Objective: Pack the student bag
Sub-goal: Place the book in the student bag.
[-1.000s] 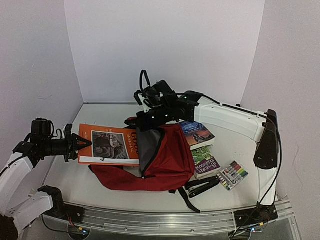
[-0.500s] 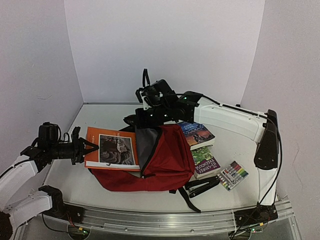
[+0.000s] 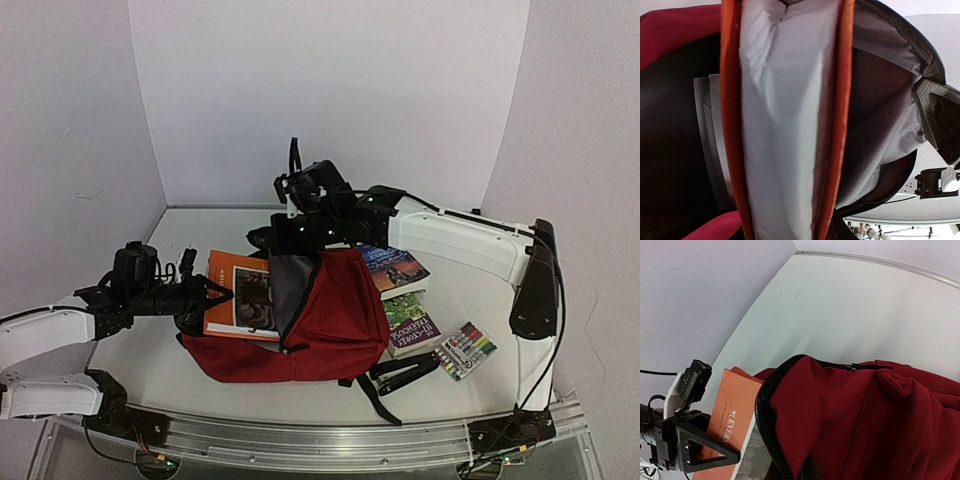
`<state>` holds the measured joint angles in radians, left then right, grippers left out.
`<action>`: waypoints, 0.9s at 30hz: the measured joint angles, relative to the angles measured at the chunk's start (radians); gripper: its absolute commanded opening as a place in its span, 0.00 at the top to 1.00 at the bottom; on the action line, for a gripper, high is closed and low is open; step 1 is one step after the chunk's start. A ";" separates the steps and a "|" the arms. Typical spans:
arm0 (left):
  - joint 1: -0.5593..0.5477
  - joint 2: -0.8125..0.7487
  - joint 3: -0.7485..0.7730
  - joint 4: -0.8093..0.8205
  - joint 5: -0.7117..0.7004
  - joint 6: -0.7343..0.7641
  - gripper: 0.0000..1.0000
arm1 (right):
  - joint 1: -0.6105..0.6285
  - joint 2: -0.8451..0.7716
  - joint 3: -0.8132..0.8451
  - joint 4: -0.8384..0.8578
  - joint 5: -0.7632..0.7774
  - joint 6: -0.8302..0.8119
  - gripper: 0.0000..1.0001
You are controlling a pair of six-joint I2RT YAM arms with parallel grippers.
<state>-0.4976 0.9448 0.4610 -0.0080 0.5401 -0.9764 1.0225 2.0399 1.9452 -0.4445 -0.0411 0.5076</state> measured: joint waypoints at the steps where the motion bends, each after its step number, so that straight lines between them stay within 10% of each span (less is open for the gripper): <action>1: -0.019 0.016 0.000 0.026 -0.018 -0.004 0.73 | 0.000 0.000 -0.001 0.005 -0.001 0.004 1.00; 16: -0.157 0.136 0.096 -0.119 -0.329 0.030 0.18 | 0.000 -0.062 -0.085 0.044 0.011 0.017 1.00; 27: -0.157 -0.009 0.071 -0.283 -0.407 0.034 0.22 | 0.000 -0.068 -0.096 0.056 0.018 0.017 1.00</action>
<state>-0.6548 0.9358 0.5318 -0.2910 0.1332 -0.9423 1.0225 1.9717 1.8492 -0.3889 -0.0231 0.5251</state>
